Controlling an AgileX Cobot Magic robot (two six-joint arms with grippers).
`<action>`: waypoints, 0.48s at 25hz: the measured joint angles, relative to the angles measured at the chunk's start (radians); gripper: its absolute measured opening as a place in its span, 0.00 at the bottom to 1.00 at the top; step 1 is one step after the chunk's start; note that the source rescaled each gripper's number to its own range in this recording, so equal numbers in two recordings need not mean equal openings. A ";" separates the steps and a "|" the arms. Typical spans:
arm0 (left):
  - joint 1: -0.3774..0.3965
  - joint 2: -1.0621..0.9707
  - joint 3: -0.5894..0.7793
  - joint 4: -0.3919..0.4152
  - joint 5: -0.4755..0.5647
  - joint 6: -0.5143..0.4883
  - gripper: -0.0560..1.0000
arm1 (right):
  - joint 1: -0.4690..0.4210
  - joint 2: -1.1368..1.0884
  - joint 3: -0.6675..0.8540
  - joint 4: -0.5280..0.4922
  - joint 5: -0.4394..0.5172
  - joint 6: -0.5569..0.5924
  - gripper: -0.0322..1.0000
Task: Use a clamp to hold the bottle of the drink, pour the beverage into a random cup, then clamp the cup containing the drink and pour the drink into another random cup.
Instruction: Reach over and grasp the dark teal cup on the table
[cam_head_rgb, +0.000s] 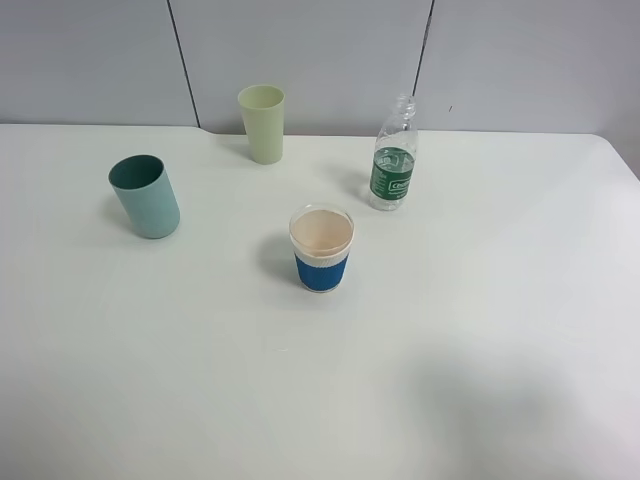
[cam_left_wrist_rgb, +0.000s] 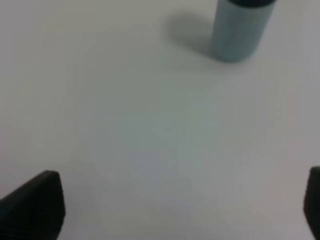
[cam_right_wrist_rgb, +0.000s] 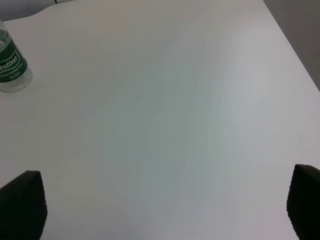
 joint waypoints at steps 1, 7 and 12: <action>0.000 0.029 0.000 0.000 -0.001 0.015 0.84 | 0.000 0.000 0.000 0.000 0.000 0.000 1.00; -0.100 0.196 0.000 0.000 -0.003 0.034 0.83 | 0.000 0.000 0.000 0.000 0.000 0.000 1.00; -0.206 0.304 0.000 0.013 -0.004 0.034 0.83 | 0.000 0.000 0.000 0.000 0.000 0.000 1.00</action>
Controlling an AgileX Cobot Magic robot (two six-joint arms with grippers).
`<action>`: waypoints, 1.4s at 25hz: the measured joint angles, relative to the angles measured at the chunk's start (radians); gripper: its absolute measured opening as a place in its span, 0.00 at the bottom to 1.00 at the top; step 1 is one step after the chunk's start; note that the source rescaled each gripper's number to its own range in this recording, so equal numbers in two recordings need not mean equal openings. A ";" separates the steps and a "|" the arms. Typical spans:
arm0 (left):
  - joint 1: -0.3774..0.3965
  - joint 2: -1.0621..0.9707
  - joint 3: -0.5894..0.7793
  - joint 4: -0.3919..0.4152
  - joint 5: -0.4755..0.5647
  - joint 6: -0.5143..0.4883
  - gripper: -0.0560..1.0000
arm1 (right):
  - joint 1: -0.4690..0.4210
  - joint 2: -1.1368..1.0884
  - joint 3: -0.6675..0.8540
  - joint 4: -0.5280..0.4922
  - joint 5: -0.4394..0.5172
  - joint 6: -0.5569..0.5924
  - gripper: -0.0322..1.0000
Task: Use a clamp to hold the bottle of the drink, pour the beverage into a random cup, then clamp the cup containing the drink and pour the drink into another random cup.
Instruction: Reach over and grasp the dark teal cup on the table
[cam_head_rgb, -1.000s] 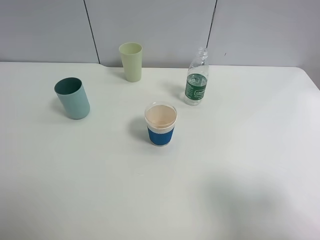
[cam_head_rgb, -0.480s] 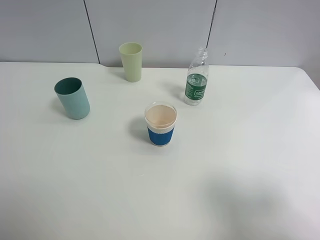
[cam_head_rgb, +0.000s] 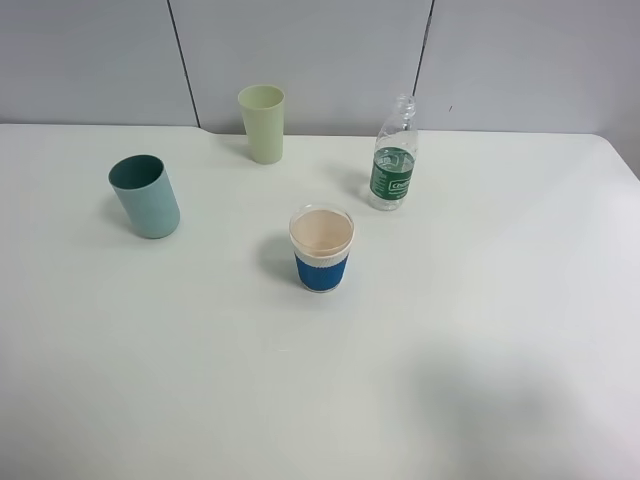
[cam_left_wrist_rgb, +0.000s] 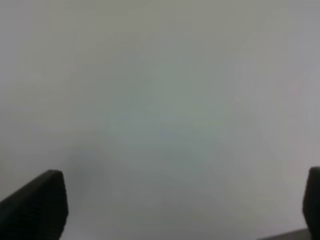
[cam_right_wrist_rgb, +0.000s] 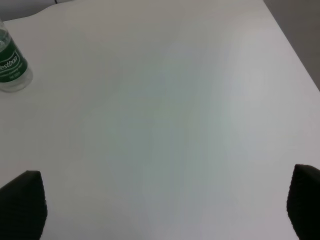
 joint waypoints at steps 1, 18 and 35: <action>-0.015 0.022 0.000 0.006 0.000 0.000 0.83 | 0.000 0.000 0.000 0.000 0.000 0.000 1.00; -0.068 0.426 -0.033 0.014 -0.411 -0.054 0.82 | 0.000 0.000 0.000 0.000 0.000 0.000 1.00; -0.068 0.807 0.073 0.013 -0.961 -0.059 0.82 | 0.000 0.000 0.000 0.000 0.000 0.000 1.00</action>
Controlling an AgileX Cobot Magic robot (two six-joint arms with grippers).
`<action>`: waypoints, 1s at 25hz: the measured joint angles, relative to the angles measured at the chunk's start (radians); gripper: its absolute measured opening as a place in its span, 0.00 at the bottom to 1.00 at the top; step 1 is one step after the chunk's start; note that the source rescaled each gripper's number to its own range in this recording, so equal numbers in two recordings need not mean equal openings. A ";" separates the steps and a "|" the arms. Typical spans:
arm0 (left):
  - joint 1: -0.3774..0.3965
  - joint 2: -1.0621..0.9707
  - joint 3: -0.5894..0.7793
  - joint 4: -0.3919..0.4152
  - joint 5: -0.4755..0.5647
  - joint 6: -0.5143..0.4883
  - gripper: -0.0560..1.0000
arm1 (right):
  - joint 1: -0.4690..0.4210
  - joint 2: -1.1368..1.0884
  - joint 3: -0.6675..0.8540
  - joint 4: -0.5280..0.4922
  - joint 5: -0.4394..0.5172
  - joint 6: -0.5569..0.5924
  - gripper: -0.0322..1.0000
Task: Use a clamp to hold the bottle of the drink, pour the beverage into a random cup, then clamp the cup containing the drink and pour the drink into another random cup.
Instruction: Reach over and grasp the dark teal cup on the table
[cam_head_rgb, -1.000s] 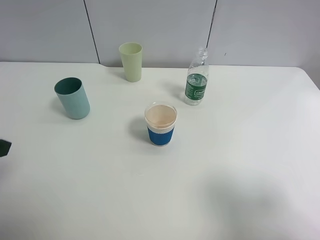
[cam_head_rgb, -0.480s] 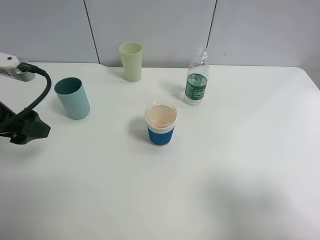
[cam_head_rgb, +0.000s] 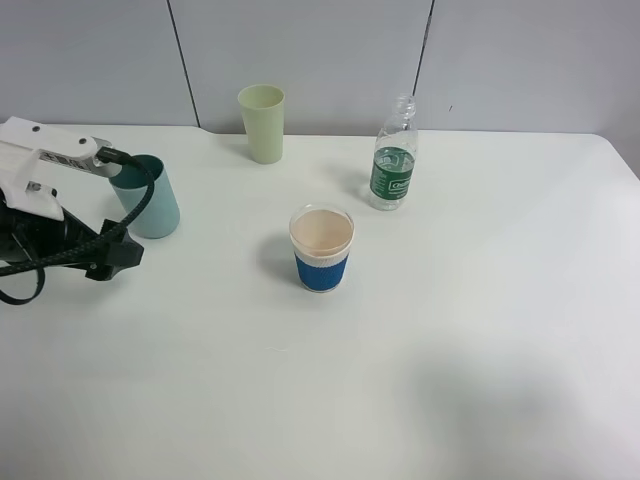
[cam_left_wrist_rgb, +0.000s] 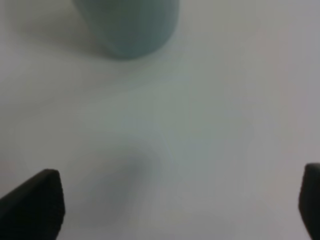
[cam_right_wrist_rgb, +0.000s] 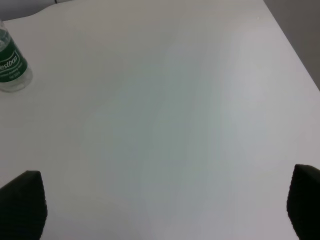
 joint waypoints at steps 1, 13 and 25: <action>0.000 0.015 0.018 0.000 -0.081 0.000 0.82 | 0.000 0.000 0.000 0.000 0.000 0.000 1.00; 0.000 0.272 0.089 0.000 -0.577 0.000 0.82 | 0.000 0.000 0.000 0.000 0.000 0.000 1.00; 0.014 0.446 0.092 -0.002 -0.959 0.000 0.82 | 0.000 0.000 0.000 0.000 0.000 0.000 1.00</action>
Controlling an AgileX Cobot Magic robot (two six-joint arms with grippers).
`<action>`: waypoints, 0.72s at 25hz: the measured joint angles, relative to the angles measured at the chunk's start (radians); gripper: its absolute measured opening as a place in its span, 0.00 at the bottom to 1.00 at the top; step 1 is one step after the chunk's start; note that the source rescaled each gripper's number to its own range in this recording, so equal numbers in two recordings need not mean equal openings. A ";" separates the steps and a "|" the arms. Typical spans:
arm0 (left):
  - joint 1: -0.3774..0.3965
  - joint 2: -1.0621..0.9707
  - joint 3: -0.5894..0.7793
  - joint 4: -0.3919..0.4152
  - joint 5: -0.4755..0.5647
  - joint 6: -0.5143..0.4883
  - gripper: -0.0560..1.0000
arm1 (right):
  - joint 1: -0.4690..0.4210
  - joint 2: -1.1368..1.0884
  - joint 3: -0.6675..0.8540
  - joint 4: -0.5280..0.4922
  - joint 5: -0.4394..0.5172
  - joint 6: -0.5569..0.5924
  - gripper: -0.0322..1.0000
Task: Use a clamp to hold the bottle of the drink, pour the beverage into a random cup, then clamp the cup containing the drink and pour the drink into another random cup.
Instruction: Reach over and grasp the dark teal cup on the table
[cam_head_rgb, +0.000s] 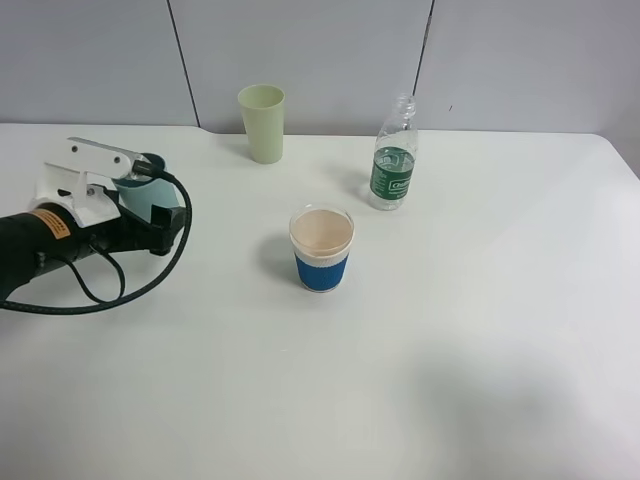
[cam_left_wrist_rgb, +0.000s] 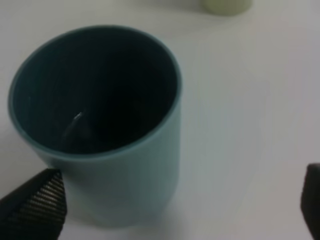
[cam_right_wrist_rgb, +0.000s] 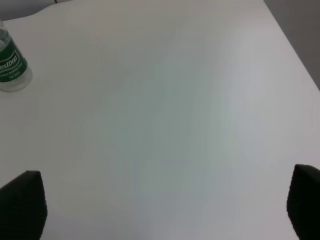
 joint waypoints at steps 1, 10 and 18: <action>0.008 0.008 0.001 0.000 -0.018 -0.003 0.82 | 0.000 0.000 0.000 0.000 0.000 0.000 1.00; 0.081 0.055 0.001 0.004 -0.125 -0.026 0.82 | 0.000 0.000 0.000 0.000 0.001 0.000 1.00; 0.084 0.129 -0.036 0.056 -0.149 -0.026 0.82 | 0.000 0.000 0.000 0.000 0.001 0.000 1.00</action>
